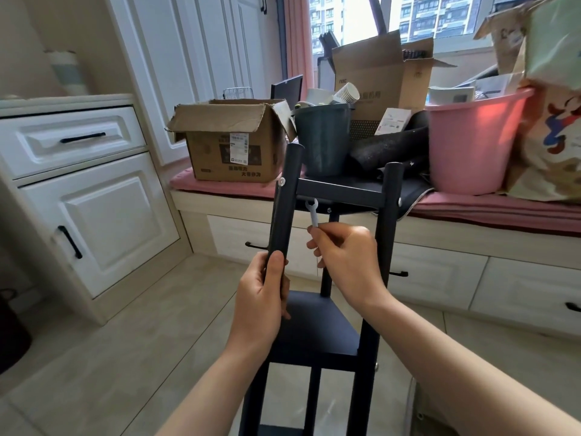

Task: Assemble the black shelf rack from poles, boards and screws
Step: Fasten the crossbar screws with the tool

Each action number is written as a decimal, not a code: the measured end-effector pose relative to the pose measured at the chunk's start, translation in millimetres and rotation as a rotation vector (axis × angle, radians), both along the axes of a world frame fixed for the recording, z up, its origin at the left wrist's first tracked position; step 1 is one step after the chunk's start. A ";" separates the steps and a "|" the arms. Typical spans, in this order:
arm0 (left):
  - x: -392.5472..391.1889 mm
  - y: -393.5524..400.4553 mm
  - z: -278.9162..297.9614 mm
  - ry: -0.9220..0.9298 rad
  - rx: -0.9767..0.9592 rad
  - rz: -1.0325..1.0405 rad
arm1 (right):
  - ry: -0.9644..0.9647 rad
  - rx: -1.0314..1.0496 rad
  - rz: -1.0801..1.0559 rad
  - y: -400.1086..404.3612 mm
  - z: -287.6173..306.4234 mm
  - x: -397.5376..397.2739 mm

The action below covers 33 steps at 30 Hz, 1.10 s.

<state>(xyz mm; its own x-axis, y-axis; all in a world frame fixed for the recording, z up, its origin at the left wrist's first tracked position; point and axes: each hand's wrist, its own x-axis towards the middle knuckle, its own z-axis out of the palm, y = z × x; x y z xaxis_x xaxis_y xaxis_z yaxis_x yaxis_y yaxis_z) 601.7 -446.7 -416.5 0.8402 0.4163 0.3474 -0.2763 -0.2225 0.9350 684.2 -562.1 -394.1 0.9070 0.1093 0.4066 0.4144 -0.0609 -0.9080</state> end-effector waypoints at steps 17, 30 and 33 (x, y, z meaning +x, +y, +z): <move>-2.7 10.2 -0.9 0.011 0.024 0.035 | -0.089 -0.003 -0.036 20.1 6.9 5.4; -7.6 14.1 0.6 0.013 -0.056 -0.030 | -0.236 -0.084 -0.100 26.3 3.5 10.2; -8.8 13.9 0.2 0.012 -0.046 -0.031 | -0.257 -0.093 -0.115 29.1 0.8 10.9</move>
